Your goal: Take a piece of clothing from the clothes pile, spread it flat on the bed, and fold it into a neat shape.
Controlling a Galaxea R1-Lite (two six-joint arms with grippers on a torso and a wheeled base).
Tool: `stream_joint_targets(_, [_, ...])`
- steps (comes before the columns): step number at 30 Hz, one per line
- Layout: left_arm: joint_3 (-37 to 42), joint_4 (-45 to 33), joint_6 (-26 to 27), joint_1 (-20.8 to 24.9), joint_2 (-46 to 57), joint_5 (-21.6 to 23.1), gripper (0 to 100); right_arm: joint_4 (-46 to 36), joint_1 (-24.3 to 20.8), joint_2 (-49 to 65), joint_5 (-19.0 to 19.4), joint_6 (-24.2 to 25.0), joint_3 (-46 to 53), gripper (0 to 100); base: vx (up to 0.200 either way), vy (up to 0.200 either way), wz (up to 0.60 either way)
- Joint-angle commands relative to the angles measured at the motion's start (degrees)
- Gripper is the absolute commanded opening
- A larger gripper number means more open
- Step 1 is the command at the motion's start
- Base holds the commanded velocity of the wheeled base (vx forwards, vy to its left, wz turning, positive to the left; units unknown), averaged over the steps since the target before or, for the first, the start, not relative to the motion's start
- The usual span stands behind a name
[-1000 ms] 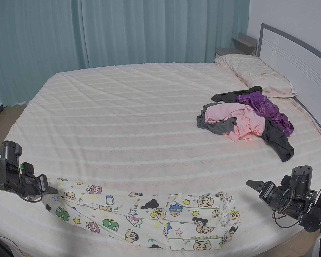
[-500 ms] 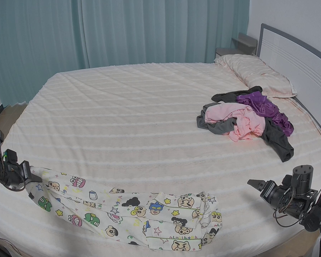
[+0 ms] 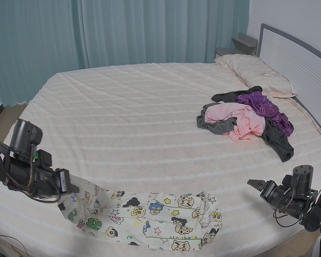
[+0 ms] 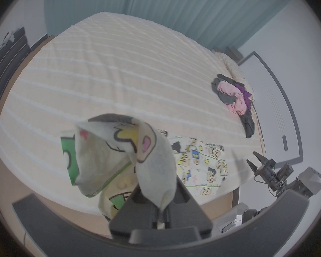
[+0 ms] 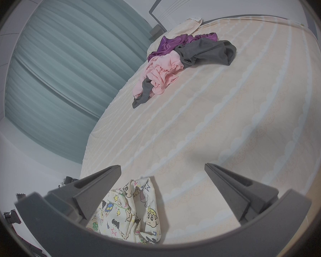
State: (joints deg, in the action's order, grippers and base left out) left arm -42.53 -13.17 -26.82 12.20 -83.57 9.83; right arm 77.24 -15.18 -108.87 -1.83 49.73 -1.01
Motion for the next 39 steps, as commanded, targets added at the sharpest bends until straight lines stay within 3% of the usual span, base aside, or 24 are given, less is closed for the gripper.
stream_joint_targets(1, [-5.46, 3.23, -13.87, 22.43, -7.84, -11.76, 0, 0.02, -0.03, -0.02, -0.02, -0.07, 0.40, 100, 0.000, 0.000, 0.00])
stream_joint_targets(7, [-12.31, 3.41, -16.16, 32.71, -17.68, -13.52, 0, 0.02, -0.03, -0.02, -0.02, -0.77, 0.40, 100, 0.000, 0.000, 0.00])
stream_joint_targets(12, [-17.23, 3.50, -18.00, 36.75, -23.57, -13.60, 0, 0.02, -0.03, -0.11, -0.02, -0.77, 0.40, 100, 0.000, 0.000, 0.00])
stream_joint_targets(19, [-21.28, 3.85, -19.59, 38.86, -25.86, -12.99, 0, 0.02, -0.29, -0.11, -0.02, -0.77, 0.40, 100, 0.000, 0.000, 0.00])
stream_joint_targets(30, [-22.59, 11.32, -23.10, 41.41, -27.35, -13.34, 0, 0.02, -0.47, -0.29, -0.02, -0.68, 0.31, 100, 0.000, 0.000, 0.00])
stream_joint_targets(31, [-22.59, 11.85, -23.28, 41.41, -27.53, -13.34, 100, 0.02, -0.47, -0.29, -0.02, -0.68, 0.31, 100, 0.000, 0.000, 0.00])
stream_joint_targets(39, [-21.80, 20.90, -29.17, 42.29, -30.16, -15.19, 100, 0.02, -0.56, -0.37, 0.07, -0.68, 0.31, 100, 0.000, 0.000, 0.00])
